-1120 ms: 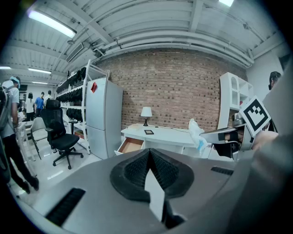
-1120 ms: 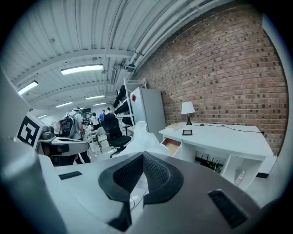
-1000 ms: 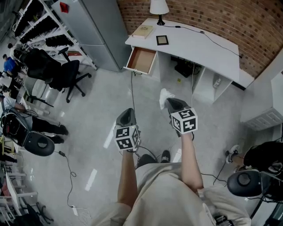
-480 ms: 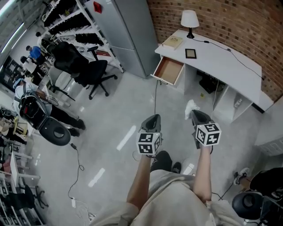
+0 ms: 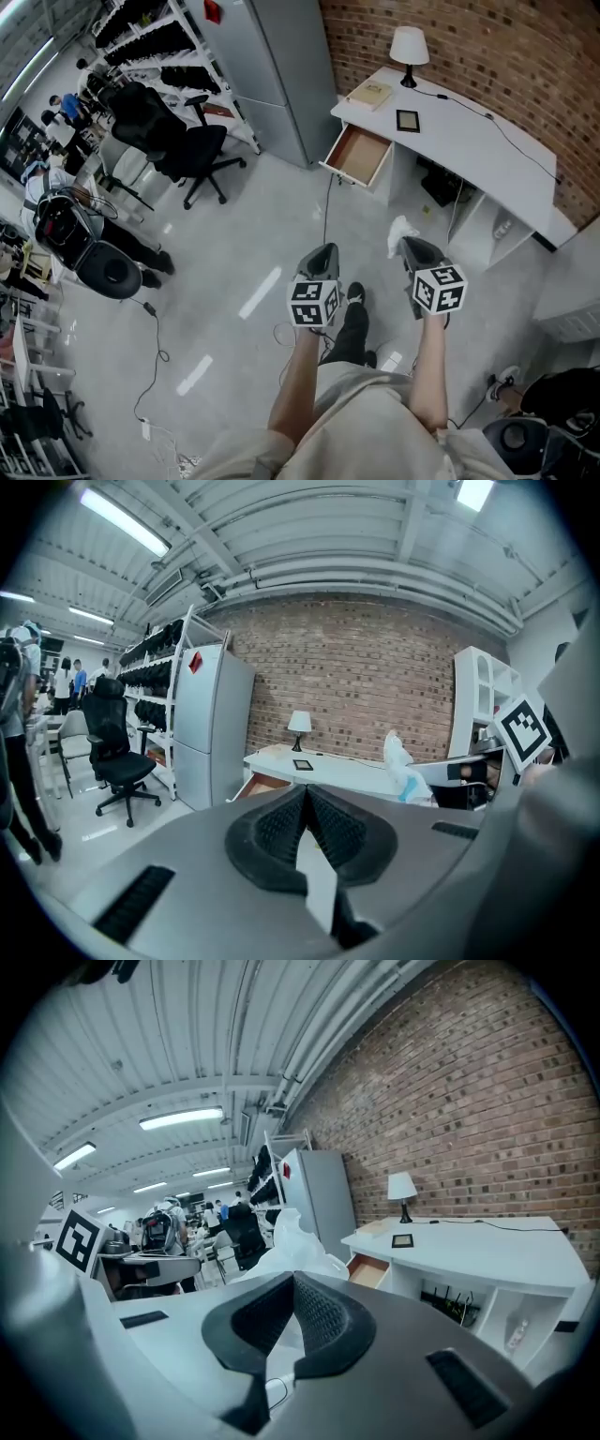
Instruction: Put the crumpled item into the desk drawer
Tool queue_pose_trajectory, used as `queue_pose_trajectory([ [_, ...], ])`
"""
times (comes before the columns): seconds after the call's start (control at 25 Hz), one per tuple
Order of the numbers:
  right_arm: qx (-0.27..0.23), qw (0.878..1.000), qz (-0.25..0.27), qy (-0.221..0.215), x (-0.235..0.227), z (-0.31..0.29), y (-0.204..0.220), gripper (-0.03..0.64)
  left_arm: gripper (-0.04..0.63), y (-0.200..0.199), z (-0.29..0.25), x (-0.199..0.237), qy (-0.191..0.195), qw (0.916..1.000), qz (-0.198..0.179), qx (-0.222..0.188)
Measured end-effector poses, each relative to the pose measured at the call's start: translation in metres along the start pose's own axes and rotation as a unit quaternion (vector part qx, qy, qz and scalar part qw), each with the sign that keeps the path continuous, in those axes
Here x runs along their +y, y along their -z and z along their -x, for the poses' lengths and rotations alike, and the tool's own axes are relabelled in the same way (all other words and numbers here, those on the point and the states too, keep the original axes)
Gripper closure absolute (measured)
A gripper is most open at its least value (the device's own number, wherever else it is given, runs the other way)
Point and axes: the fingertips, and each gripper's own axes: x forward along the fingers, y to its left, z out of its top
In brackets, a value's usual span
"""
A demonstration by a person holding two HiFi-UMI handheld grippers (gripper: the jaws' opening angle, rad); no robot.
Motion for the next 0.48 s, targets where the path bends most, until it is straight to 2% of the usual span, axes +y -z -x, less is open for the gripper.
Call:
queue_pose_trajectory([
  [0.2,0.003,1.000,0.018,-0.001,-0.013,-0.028,-0.013,0.592,0.578,-0.020,-0.036,0.021,-0.004,0.9998,0.013,-0.013],
  [0.32,0.025,0.999,0.025,0.017,-0.037,-0.049,-0.008,0.592,0.578,-0.028,-0.063,0.030,0.009,0.9993,0.031,-0.019],
  [0.48,0.043,0.999,0.000,0.022,-0.076,-0.073,-0.005,0.592,0.578,-0.034,-0.108,0.029,0.028,0.9983,0.050,-0.011],
])
